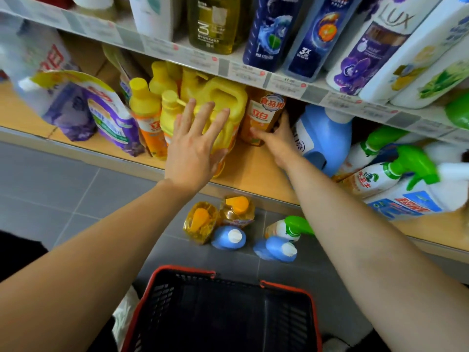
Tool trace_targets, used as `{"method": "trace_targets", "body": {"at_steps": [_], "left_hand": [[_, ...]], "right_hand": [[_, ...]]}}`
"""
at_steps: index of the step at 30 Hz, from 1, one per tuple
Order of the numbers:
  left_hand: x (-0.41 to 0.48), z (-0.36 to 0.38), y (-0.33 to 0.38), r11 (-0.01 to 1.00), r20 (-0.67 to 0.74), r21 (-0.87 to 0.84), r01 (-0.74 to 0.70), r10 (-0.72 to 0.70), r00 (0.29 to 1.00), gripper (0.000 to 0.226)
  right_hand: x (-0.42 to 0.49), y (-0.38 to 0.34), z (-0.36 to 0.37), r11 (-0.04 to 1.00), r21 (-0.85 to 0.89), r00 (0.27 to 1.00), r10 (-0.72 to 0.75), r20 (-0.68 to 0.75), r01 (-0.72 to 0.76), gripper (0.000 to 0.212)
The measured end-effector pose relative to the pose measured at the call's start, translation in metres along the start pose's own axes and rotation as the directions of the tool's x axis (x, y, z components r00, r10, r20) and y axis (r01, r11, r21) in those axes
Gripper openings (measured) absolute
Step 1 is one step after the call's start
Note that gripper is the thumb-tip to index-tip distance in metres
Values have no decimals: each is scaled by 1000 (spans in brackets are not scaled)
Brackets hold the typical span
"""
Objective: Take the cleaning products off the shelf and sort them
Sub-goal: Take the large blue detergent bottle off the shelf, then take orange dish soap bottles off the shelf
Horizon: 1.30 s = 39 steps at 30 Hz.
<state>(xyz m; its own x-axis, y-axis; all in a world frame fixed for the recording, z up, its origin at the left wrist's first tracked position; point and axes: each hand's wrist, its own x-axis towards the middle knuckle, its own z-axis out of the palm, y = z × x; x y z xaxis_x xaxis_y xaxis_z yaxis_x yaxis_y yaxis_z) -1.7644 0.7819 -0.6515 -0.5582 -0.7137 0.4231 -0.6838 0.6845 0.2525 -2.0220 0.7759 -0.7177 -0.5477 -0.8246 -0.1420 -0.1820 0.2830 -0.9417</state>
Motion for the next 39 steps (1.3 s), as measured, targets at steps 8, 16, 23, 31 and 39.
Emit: {"method": "trace_targets", "body": {"at_steps": [8,16,23,31,39], "left_hand": [[3,7,3,1000,-19,-7,26,-26,999,72],[3,9,0,1000,-23,-18,10,-11,1000,72],[3,11,-2,999,-13,-46,4,-5,1000,73],[-1,-2,-3,979,90,-193,62,-46,995,92],[-5,-49,40,897,156,-416,151,-93,983,56]], "right_hand": [[-21,14,12,997,-51,988,-61,-141,54,90],[-33,-4,19,985,-11,959,-173,-223,175,77],[-84,9,-17,986,-58,979,-164,-119,158,77],[-141,-1,-59,954,-240,983,-183,4,179,72],[-198,-46,-111,911,-292,957,-273,99,290,65]]}}
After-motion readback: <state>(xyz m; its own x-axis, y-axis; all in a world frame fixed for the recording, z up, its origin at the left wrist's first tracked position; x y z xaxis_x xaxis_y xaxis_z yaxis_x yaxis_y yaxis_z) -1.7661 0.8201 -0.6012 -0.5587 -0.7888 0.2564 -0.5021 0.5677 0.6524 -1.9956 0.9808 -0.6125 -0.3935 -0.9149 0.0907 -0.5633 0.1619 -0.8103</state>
